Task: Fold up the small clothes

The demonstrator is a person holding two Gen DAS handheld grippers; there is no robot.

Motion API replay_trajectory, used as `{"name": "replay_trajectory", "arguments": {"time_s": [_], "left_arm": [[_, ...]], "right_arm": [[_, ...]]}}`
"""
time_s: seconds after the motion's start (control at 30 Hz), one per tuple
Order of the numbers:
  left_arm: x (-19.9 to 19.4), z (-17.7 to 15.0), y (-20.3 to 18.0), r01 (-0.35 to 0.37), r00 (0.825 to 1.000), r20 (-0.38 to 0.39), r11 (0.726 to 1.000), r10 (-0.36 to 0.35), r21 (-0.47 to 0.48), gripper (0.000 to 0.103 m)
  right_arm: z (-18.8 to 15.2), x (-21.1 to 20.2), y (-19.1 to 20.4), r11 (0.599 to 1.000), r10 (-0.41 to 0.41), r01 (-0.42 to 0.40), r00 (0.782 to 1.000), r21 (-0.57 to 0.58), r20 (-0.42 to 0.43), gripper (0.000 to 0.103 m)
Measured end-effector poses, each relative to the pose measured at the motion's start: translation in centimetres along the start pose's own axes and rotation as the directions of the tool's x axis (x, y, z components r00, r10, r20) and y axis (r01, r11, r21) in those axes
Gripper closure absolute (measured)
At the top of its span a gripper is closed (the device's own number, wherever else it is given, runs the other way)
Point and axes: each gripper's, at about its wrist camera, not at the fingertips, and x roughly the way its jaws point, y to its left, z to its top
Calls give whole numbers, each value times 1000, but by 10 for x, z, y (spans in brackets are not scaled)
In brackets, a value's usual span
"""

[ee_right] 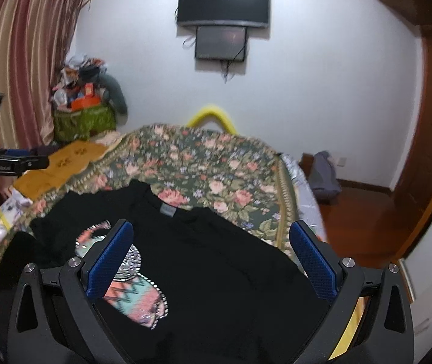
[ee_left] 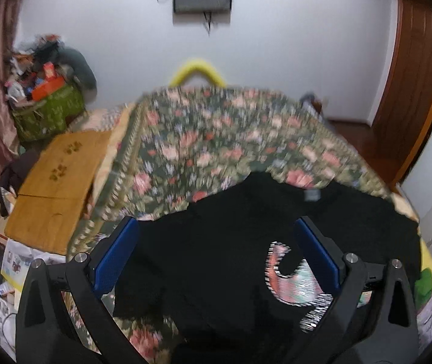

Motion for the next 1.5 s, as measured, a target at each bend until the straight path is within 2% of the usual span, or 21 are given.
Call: {"name": "replay_trajectory", "arguments": {"time_s": [0.13,0.2,0.23,0.43,0.57,0.67,0.73,0.77,0.83,0.87,0.9,0.93,0.97,1.0,1.03,1.13,1.2,1.4,1.5], "left_arm": [[62,8,7,40,990,-135,999,-41,-11,0],[94,11,11,46,978,-203,999,-49,-15,7],[104,12,11,47,975,-218,999,-49,-12,11],[162,20,0,102,943,-320,994,-88,27,12],[190,25,-12,106,931,-359,989,-63,101,14],[201,22,-16,140,921,-378,985,-92,103,23],[199,21,-14,181,922,-361,980,-142,77,37],[198,21,-14,193,921,-356,979,-157,68,40],[195,19,-13,211,919,-352,976,-180,52,67],[194,19,-15,208,919,-352,977,-177,51,74],[191,19,-17,200,921,-352,978,-168,54,89],[190,19,-19,192,921,-355,980,-159,59,99],[189,19,-21,185,922,-358,981,-151,63,101],[187,19,-23,171,925,-357,983,-135,73,102],[185,19,-25,153,930,-350,985,-115,83,102],[175,26,-24,111,943,-324,990,-78,84,102],[165,37,-19,82,955,-292,994,-57,75,102],[140,83,-8,34,982,-187,998,-25,45,102],[135,107,-6,18,990,-138,1000,-15,24,102]], "right_arm": [[-3,43,-16,999,35,-37,996,-22,-81,5],[-5,66,-22,998,53,-56,991,-22,-126,5],[-7,77,-25,998,60,-63,987,-20,-148,5],[-13,141,-45,993,113,-114,951,14,-288,11],[-17,172,-50,989,145,-147,925,21,-353,15],[-20,186,-50,987,152,-158,908,17,-390,23],[-20,193,-50,986,147,-164,909,-10,-389,24],[-20,193,-46,985,148,-171,910,-28,-387,27],[-20,192,-42,982,154,-184,913,-43,-378,37],[-19,192,-41,981,161,-190,912,-42,-376,48],[-18,192,-38,979,173,-201,911,-37,-374,59],[-18,191,-36,977,180,-208,909,-35,-376,64],[-19,189,-32,976,187,-216,908,-35,-376,75],[-17,191,-29,974,193,-223,905,-36,-380,91],[-17,191,-25,972,199,-231,899,-36,-390,97],[-9,191,-19,978,140,-188,909,-87,-392,98],[2,191,-24,982,133,-175,915,-77,-381,99],[51,184,-37,991,101,-122,953,-56,-286,99],[79,187,-41,994,90,-101,968,-36,-235,99]]}}
